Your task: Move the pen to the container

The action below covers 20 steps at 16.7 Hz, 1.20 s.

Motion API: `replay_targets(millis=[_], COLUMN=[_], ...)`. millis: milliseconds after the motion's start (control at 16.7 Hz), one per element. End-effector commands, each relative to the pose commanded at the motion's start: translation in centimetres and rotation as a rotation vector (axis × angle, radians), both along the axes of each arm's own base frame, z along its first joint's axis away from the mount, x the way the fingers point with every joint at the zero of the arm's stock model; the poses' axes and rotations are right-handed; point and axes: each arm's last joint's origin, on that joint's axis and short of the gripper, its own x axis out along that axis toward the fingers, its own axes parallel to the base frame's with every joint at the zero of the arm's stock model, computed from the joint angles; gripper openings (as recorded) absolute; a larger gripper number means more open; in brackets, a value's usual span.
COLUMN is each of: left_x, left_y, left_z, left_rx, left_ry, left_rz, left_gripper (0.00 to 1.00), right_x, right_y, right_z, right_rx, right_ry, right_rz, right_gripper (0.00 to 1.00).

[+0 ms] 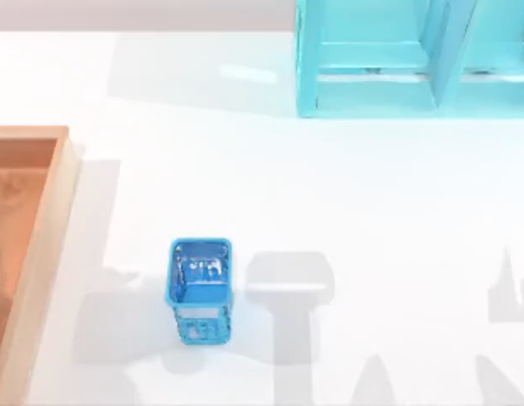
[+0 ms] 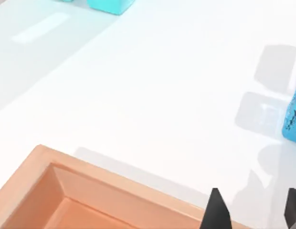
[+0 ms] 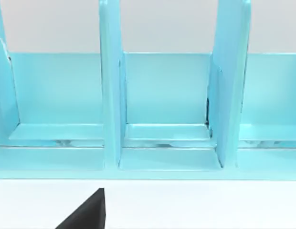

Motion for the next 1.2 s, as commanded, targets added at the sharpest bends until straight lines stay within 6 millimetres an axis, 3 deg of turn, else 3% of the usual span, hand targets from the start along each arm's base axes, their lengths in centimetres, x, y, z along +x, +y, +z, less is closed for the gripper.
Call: replay_targets(millis=[360, 1140, 1200], left_x=[-0.11, -0.11, -0.11], left_y=[-0.49, -0.49, -0.49], left_z=[-0.53, -0.53, -0.53], left_rx=[-0.008, -0.008, -0.008], left_ry=[0.007, 0.007, 0.007], left_rz=[0.0, 0.0, 0.0], left_gripper=[0.0, 0.98, 1.0], right_x=[0.0, 0.0, 0.0], right_y=[0.0, 0.0, 0.0], right_z=[0.0, 0.0, 0.0], right_rx=[0.0, 0.0, 0.0], right_ry=[0.0, 0.0, 0.0], right_rz=[0.0, 0.0, 0.0], right_gripper=[1.0, 1.0, 1.0])
